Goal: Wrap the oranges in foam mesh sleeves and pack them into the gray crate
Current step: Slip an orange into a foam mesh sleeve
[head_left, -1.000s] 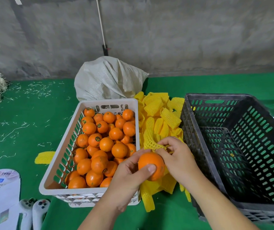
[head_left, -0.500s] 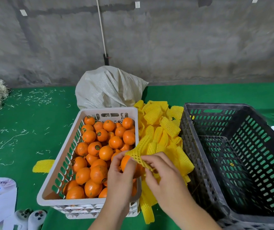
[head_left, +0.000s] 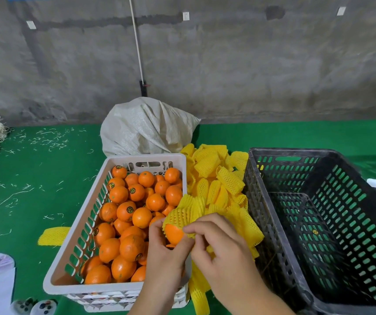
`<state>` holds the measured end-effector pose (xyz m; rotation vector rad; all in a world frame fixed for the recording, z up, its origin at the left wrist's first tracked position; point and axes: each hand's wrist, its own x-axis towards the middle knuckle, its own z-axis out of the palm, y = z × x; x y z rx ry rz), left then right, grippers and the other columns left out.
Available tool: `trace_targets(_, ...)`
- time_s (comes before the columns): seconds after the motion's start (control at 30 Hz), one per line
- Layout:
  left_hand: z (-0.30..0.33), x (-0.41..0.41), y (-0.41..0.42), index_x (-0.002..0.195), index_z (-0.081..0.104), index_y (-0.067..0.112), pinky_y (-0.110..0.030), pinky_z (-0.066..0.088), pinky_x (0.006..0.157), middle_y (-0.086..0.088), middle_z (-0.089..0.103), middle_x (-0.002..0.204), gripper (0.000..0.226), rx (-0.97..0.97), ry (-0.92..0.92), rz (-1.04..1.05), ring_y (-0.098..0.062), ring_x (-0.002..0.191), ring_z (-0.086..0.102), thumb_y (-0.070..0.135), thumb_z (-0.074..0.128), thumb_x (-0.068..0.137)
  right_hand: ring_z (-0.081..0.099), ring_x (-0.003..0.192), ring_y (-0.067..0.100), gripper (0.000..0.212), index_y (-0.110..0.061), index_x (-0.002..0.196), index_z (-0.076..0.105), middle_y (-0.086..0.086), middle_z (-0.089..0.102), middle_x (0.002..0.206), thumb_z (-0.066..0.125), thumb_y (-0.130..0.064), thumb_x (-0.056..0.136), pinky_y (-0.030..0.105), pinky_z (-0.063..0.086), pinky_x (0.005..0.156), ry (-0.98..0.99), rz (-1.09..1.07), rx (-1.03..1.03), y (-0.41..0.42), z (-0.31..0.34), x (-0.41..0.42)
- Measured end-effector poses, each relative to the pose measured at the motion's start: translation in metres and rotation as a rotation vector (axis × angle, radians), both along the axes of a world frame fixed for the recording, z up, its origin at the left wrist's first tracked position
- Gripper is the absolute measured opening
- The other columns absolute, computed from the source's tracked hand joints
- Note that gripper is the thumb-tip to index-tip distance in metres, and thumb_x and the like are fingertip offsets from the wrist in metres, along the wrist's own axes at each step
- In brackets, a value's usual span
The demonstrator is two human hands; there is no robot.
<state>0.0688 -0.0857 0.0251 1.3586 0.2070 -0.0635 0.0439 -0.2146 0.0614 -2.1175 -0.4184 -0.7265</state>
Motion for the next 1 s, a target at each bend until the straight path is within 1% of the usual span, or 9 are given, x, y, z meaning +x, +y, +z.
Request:
trace_targets(0.03,0.001,0.001,-0.001,0.124,0.055,0.026,-0.056,0.061,0.092,-0.015,0.074,0.107,0.051,-0.017,0.008,0.008,-0.039,0.105,0.072,0.016,0.085,0.084,0.057,0.103,0.006,0.025,-0.023,0.111,0.07,-0.012,0.059,0.11,0.056,-0.014,0.093,0.016,0.047,0.084,-0.001,0.006,-0.017,0.002,-0.001,-0.001)
trace_targets(0.1,0.003,-0.001,-0.003,0.133,0.052,0.027,-0.062,0.055,0.101,-0.022,0.07,0.119,0.049,-0.13,0.051,-0.008,-0.041,0.112,0.07,0.008,0.073,0.093,0.053,0.113,0.007,0.028,-0.024,0.12,0.067,-0.012,0.053,0.118,0.059,-0.021,0.093,0.017,0.045,0.093,0.045,-0.025,-0.022,0.002,-0.004,0.0)
trace_targets(0.23,0.005,-0.004,-0.004,0.147,0.05,0.028,-0.047,0.056,0.092,-0.026,0.064,0.134,0.082,-0.451,0.038,-0.166,-0.031,0.109,0.068,0.023,0.083,0.072,0.054,0.115,0.003,0.033,-0.023,0.128,0.066,-0.013,0.051,0.122,0.061,-0.019,0.095,0.021,0.048,0.091,0.156,-0.066,0.084,-0.01,-0.008,0.005)
trace_targets(0.37,0.008,-0.003,-0.007,0.142,0.055,0.022,-0.044,0.059,0.093,-0.014,0.07,0.116,0.074,-0.222,-0.021,-0.101,-0.027,0.104,0.071,0.036,0.09,0.078,0.056,0.1,-0.005,0.022,-0.014,0.112,0.073,-0.01,0.058,0.108,0.062,-0.008,0.094,0.011,0.046,0.08,0.038,-0.129,0.001,-0.019,-0.004,0.011)
trace_targets(0.47,0.008,0.0,-0.01,0.137,0.054,0.023,-0.039,0.062,0.088,-0.014,0.075,0.112,0.058,-0.15,-0.028,-0.046,-0.026,0.103,0.074,0.023,0.085,0.087,0.054,0.096,-0.013,0.018,-0.009,0.105,0.073,-0.004,0.06,0.103,0.065,-0.002,0.091,0.005,0.043,0.081,-0.051,-0.116,-0.019,-0.013,-0.005,0.006)
trace_targets(0.57,0.01,0.0,-0.013,0.134,0.052,0.028,-0.039,0.062,0.087,-0.008,0.077,0.11,0.065,-0.085,-0.066,-0.028,-0.023,0.1,0.075,0.021,0.088,0.081,0.058,0.098,0.002,0.018,-0.007,0.103,0.073,-0.001,0.061,0.104,0.059,-0.007,0.093,0.015,0.05,0.083,-0.155,-0.121,-0.025,-0.011,-0.009,0.001)
trace_targets(0.73,0.005,-0.003,-0.021,0.119,0.049,0.027,-0.026,0.059,0.07,-0.01,0.071,0.094,0.069,-0.067,-0.114,-0.018,-0.015,0.078,0.067,0.034,0.085,0.06,0.06,0.102,0.019,0.021,-0.019,0.113,0.061,-0.003,0.055,0.112,0.058,-0.014,0.093,0.03,0.052,0.086,-0.202,-0.11,-0.017,-0.015,-0.011,0.002)
trace_targets(0.87,0.006,0.0,-0.018,0.134,0.049,0.037,-0.033,0.059,0.078,-0.01,0.071,0.11,0.082,-0.3,-0.115,-0.112,-0.02,0.09,0.07,0.026,0.085,0.061,0.055,0.116,0.008,0.031,-0.021,0.125,0.059,-0.009,0.051,0.123,0.052,-0.02,0.095,0.031,0.051,0.092,-0.025,-0.089,0.094,-0.017,-0.014,0.005)
trace_targets(1.0,0.01,0.001,-0.013,0.137,0.056,0.037,-0.039,0.06,0.089,-0.017,0.071,0.123,0.067,-0.22,-0.184,-0.079,-0.029,0.105,0.072,0.018,0.082,0.078,0.06,0.102,0.012,0.024,-0.008,0.111,0.07,-0.002,0.057,0.111,0.054,-0.007,0.093,0.026,0.053,0.085,-0.178,-0.125,0.029,-0.026,-0.013,0.005)
